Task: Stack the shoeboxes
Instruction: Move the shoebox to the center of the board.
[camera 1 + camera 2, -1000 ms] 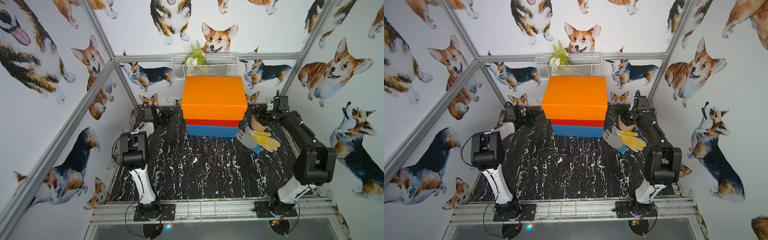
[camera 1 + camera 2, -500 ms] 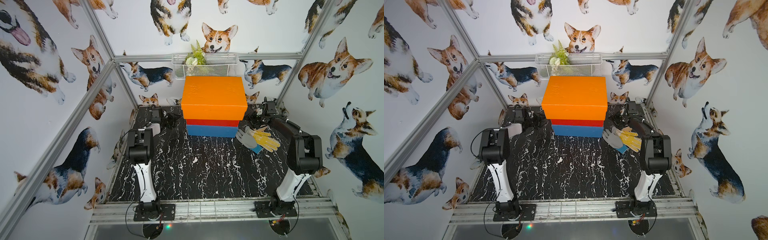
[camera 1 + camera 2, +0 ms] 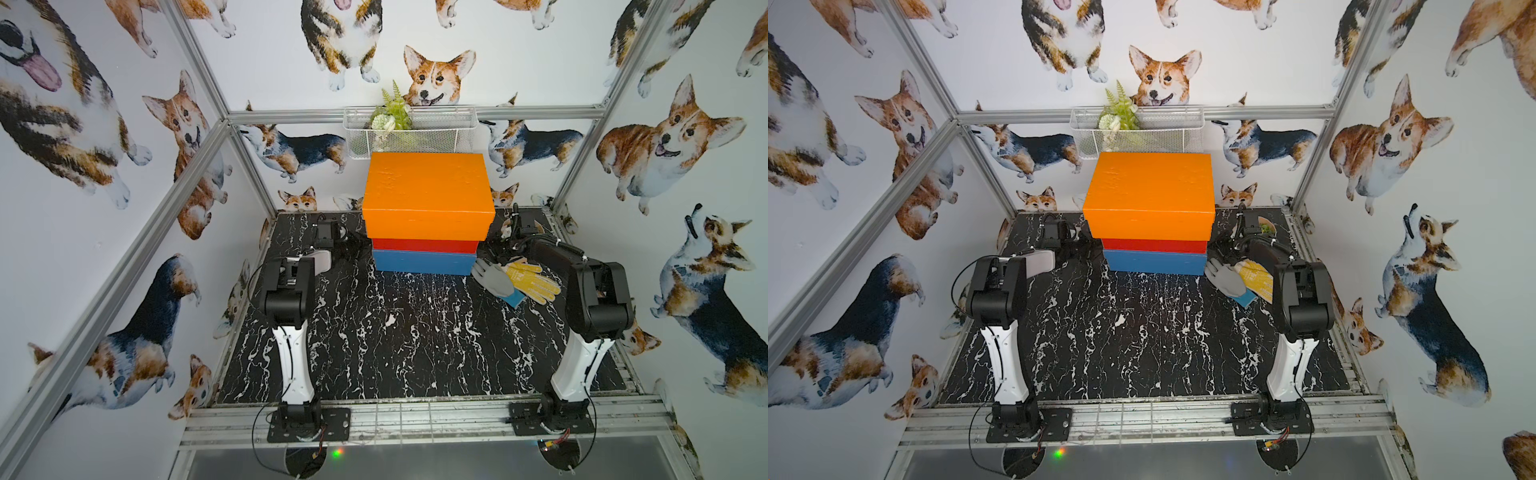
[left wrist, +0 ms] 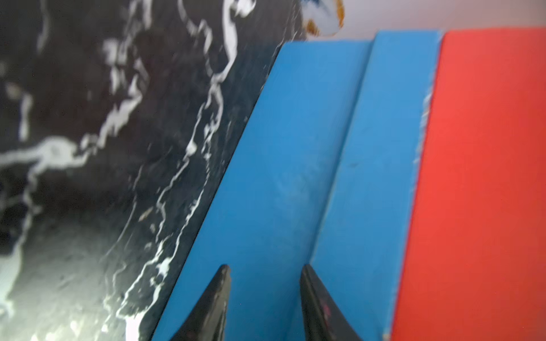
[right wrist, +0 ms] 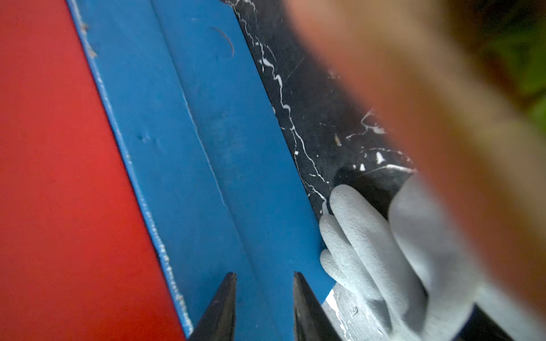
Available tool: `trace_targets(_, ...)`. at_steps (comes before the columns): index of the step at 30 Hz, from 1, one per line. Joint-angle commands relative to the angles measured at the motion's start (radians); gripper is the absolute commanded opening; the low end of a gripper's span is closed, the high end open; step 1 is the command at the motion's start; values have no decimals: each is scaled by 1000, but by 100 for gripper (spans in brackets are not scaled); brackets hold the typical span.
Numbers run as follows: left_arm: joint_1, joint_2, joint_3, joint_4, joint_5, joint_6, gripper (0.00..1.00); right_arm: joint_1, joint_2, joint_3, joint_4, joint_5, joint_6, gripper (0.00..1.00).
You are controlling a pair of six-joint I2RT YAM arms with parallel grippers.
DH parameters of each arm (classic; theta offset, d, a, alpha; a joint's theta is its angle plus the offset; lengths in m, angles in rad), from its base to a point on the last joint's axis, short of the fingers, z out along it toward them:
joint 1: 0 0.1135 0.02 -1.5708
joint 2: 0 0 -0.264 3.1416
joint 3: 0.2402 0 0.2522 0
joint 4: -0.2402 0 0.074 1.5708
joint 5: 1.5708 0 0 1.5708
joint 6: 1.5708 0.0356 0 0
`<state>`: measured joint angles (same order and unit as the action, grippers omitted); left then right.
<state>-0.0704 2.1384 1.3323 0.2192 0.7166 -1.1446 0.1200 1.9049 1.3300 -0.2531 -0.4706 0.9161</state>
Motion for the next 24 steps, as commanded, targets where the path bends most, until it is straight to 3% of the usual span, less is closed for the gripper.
trace_targets(1,-7,-27,-40,61,11,-25,41,14,-15,-28,32,-8,24,34)
trace_targets(11,-33,-137,-229,171,17,-35,41,52,-102,-157,77,10,30,34)
trace_targets(24,-80,-300,-371,184,-23,-29,42,70,-201,-184,10,36,-7,35)
